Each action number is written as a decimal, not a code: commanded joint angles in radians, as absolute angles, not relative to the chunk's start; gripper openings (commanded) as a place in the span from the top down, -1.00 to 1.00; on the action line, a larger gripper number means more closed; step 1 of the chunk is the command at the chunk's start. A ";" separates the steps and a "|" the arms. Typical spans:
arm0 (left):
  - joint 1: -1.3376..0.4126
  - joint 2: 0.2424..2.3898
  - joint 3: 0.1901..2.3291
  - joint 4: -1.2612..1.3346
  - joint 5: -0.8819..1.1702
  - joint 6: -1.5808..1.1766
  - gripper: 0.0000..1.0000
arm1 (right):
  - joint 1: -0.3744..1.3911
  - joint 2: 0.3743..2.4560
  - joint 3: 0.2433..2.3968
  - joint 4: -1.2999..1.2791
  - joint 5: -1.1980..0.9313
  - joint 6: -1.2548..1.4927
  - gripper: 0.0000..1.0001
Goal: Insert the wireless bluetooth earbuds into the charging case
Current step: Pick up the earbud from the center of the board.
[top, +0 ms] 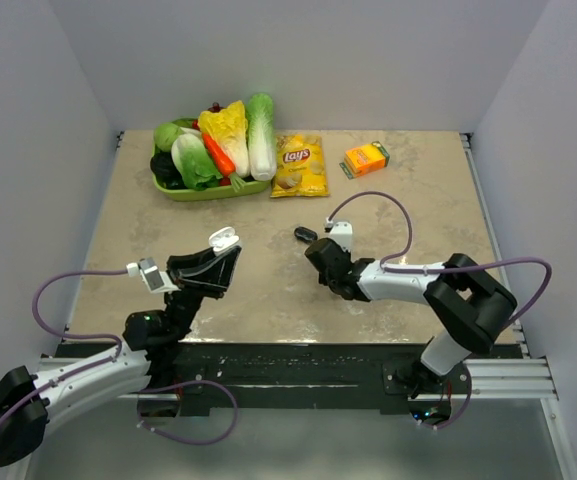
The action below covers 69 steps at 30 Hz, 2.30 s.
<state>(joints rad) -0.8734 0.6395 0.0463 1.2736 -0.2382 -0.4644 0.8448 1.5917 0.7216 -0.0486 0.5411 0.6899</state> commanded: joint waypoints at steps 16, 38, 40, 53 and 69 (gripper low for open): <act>-0.879 0.655 -0.183 1.335 -0.209 -0.469 1.00 | 0.838 1.551 0.747 -0.250 0.541 0.853 0.73; -0.879 0.660 -0.193 1.351 -0.183 -0.480 1.00 | 0.713 1.670 0.822 -0.181 0.535 0.730 0.74; -0.879 0.666 -0.193 1.356 -0.183 -0.480 1.00 | 0.712 1.663 0.839 -0.204 0.545 0.742 0.71; -0.879 0.664 -0.199 1.351 -0.219 -0.486 1.00 | 0.712 1.482 0.905 -0.250 0.473 0.554 0.00; -0.879 0.684 -0.204 1.358 -0.209 -0.497 1.00 | 0.712 1.718 1.097 -0.330 0.416 0.362 -0.01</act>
<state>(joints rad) -0.8734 0.6746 0.0463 1.2781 -0.2096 -0.4808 0.7139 1.6951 1.0325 -0.3164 0.4259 0.4240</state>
